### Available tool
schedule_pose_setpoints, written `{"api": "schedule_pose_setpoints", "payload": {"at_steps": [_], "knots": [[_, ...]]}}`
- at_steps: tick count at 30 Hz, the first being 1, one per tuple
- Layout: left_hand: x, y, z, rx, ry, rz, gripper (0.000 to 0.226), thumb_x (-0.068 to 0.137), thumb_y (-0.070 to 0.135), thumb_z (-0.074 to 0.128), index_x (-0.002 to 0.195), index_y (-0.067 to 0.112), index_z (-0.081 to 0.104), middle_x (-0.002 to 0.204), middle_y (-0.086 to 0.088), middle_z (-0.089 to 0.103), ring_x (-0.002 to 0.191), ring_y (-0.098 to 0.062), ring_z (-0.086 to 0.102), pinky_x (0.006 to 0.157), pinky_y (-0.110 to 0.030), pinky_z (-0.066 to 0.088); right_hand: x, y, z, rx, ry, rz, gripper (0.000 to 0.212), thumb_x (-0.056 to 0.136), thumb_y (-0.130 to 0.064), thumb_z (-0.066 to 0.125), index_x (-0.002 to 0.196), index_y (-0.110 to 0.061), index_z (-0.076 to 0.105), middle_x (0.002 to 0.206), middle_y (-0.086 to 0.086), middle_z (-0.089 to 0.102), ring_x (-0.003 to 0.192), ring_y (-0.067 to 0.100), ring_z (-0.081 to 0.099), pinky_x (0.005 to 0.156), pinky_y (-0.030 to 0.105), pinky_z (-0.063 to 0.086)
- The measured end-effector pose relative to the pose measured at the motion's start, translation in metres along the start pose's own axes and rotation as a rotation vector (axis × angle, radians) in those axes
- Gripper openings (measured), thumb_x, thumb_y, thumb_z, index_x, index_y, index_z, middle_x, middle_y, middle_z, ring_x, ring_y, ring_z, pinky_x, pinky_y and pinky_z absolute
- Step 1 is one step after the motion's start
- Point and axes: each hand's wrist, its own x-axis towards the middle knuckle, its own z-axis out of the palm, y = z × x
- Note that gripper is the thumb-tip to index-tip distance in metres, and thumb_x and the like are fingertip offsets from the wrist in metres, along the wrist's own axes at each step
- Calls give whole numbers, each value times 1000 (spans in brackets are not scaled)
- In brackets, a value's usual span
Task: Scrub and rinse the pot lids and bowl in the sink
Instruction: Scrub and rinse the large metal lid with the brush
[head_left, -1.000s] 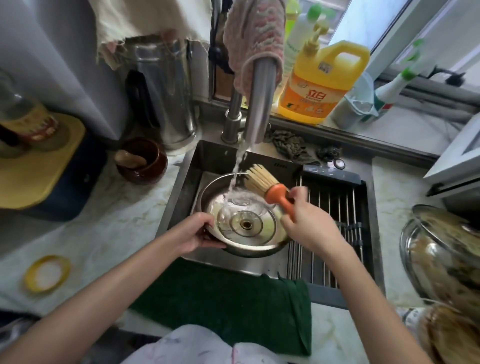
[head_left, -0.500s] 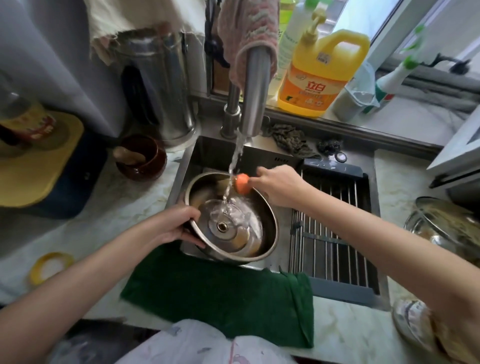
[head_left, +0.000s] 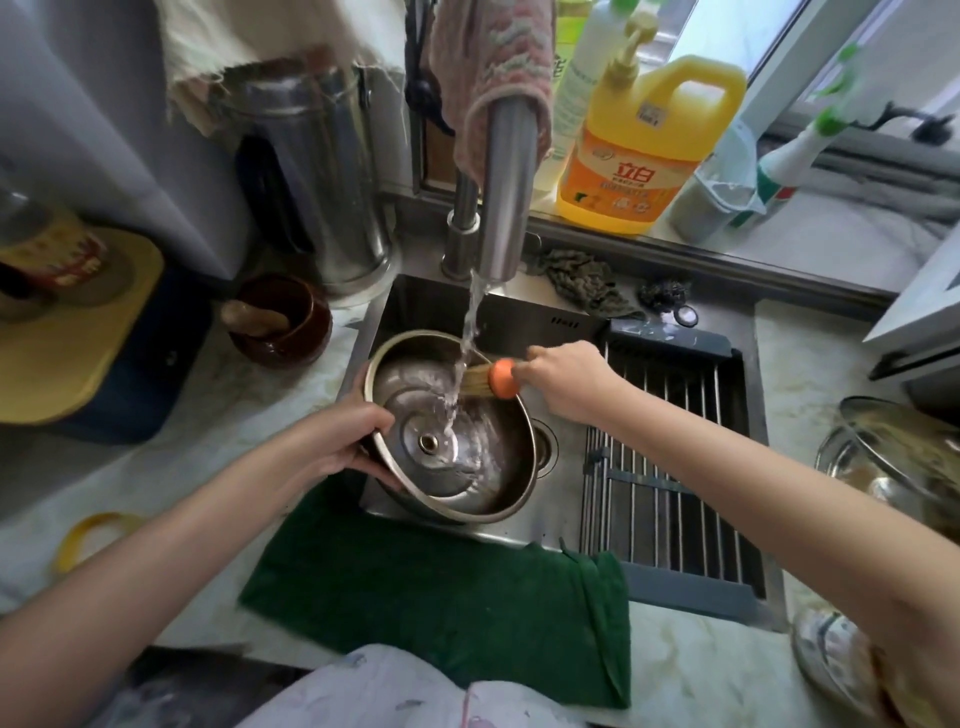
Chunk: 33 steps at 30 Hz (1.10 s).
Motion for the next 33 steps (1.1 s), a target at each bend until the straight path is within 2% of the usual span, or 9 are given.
{"api": "schedule_pose_setpoints", "payload": {"at_steps": [3,9,14,19,24,27,29,31,33], "knots": [[1,7,-5,-8,36,50,87,82,-14,39,143,44,16,130,-15,41,97,-46,57,48,-47,54,-3,-7,-4,87,-176,-14,22,86,-13,53,105,-19,62,102,1,66,93,27,64,68,30,45],[-4,5,10,153,-32,50,96,82,-13,47,143,50,9,136,-16,38,84,-43,64,51,-49,56,9,-6,-14,-50,86,-10,35,88,-7,47,121,-17,55,106,6,56,84,30,65,55,30,33],[-1,5,6,60,66,127,97,82,-14,46,142,53,12,142,-8,32,89,-34,56,50,-49,56,-1,-20,0,159,-236,18,29,85,-12,53,109,-21,65,102,2,67,95,27,65,74,31,50],[3,-7,15,69,90,203,101,80,-14,46,142,56,8,144,1,26,104,-40,54,54,-52,56,2,-12,6,58,8,131,39,86,-7,51,123,-18,55,106,5,59,88,28,64,60,30,39],[10,-8,18,78,259,404,99,77,-17,44,147,46,11,149,0,23,134,-32,32,90,-53,50,-24,-49,8,478,-191,177,26,82,-13,57,106,-16,66,97,6,67,90,28,65,71,33,51],[11,-11,28,19,296,493,96,78,-22,41,149,34,12,154,0,20,138,-22,28,98,-46,46,-36,-68,2,909,-198,165,24,81,-14,62,103,-21,68,94,-2,66,79,16,63,63,25,50],[15,-16,26,3,301,527,101,75,-22,45,148,40,14,154,4,24,138,-19,32,99,-44,47,-39,-68,0,1138,-213,191,23,80,-11,65,96,-28,65,87,-8,62,67,8,58,56,19,46],[21,-20,18,-103,281,495,105,72,-21,46,144,49,15,149,5,31,132,-22,41,96,-53,47,-37,-59,8,1088,-208,281,25,79,-14,64,94,-33,65,95,-4,66,78,14,64,68,29,54],[22,-20,13,-170,267,449,104,73,-22,42,144,50,14,144,4,37,123,-24,49,87,-57,50,-33,-47,17,853,-143,431,31,78,-14,58,102,-30,67,108,3,68,97,26,64,82,34,53]]}}
